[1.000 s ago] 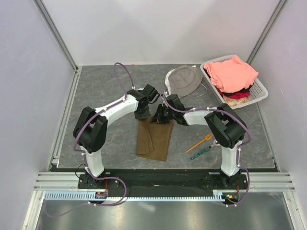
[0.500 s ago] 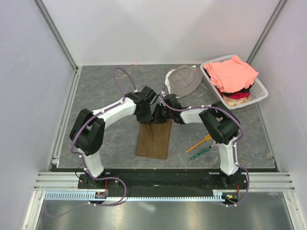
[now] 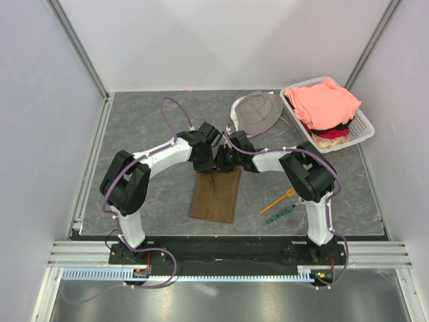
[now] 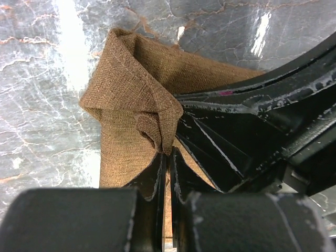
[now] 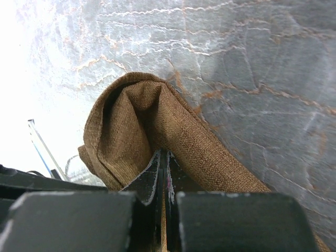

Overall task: Fold the napkin into a case and place the utensils inside
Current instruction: Fold the lower triangle-folded napkin at the center of the board.

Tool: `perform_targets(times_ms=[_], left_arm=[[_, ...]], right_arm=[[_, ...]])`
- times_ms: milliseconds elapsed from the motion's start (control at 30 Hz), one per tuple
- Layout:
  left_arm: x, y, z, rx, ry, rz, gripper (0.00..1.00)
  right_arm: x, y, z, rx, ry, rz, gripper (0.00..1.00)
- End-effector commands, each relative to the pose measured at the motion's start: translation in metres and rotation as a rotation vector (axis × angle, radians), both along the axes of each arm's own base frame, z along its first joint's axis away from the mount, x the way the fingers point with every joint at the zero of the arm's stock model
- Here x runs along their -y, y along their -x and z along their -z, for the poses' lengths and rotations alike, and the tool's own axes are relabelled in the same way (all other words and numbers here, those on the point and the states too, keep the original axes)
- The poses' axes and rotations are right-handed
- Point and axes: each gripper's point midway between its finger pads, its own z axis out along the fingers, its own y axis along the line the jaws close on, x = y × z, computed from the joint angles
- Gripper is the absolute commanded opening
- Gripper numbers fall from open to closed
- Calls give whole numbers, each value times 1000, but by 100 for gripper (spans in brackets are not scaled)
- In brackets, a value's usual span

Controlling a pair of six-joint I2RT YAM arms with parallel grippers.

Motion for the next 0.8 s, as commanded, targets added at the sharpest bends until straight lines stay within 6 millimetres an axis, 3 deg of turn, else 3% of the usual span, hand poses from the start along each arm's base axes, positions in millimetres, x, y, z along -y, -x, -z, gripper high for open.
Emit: perform_targets(times_ms=[0,167,300,533,767], left_arm=[[6,-7,-2,42,31,-4,2],[8,-8,-4,45,45,-2,2],[9,-7,-5,44,53,1,2],[22,-3,-2,25,106,-2,2],[41,3,14,-20,158,7,2]], right_arm=[[8,-11,-28,41,0,12,2],[18,-10,-36,49,10,21,6],[25,-12,-26,63,56,23,5],[26,-15,11,23,92,24,0],[21,-16,16,20,81,11,0]])
